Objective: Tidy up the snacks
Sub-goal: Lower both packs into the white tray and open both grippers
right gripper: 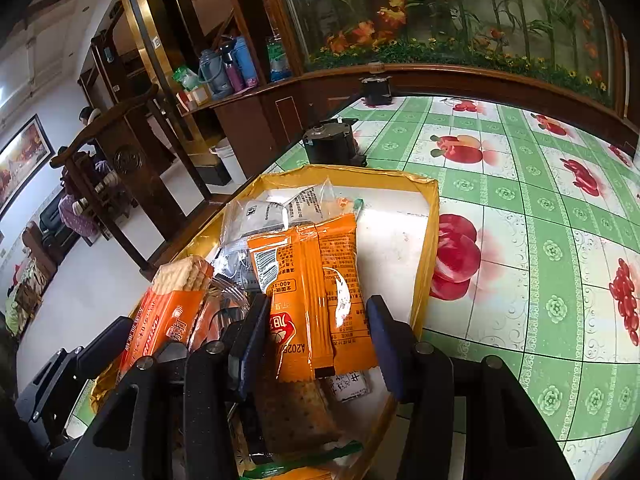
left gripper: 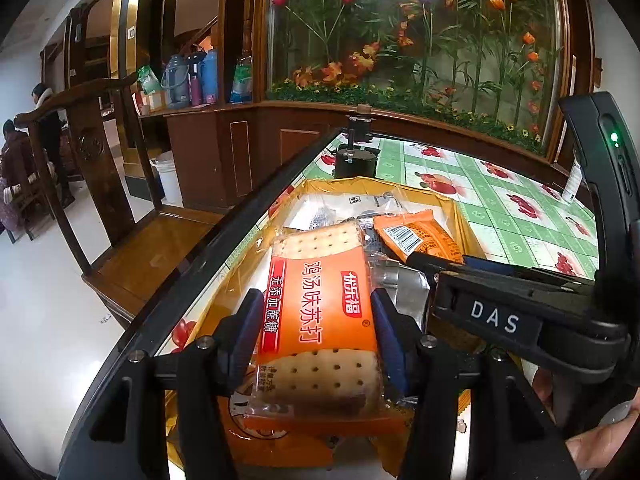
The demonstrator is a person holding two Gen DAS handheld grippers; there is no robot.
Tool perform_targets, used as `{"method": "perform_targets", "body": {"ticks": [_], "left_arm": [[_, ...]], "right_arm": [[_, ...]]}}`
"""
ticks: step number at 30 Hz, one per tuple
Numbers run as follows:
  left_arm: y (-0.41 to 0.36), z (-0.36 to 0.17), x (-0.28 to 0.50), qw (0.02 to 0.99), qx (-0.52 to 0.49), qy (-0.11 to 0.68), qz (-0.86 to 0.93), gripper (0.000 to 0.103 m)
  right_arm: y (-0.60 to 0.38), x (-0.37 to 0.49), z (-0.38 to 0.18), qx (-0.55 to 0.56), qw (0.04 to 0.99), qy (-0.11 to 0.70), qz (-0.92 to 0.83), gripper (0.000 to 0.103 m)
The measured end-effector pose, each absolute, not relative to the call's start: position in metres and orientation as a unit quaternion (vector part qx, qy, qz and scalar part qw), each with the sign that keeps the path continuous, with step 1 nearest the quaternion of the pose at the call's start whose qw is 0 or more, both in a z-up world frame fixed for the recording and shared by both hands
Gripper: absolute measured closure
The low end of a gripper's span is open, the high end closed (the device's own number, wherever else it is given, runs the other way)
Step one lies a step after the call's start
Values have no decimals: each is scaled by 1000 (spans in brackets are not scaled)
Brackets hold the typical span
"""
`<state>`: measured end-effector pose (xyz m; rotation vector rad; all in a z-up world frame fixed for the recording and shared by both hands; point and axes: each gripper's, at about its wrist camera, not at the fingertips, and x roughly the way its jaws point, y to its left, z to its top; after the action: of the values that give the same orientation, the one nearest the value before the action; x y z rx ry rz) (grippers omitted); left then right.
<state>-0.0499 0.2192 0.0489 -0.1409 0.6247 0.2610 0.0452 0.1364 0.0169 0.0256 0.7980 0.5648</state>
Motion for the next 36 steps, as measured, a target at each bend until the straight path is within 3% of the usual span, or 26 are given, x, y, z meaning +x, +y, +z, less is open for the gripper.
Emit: {"method": "perform_targets", "body": {"ticks": [36], "left_arm": [[227,51,-50,942,-40,304,135,48]], "right_arm": [[134,43,20,12,879,386,281,46]]}}
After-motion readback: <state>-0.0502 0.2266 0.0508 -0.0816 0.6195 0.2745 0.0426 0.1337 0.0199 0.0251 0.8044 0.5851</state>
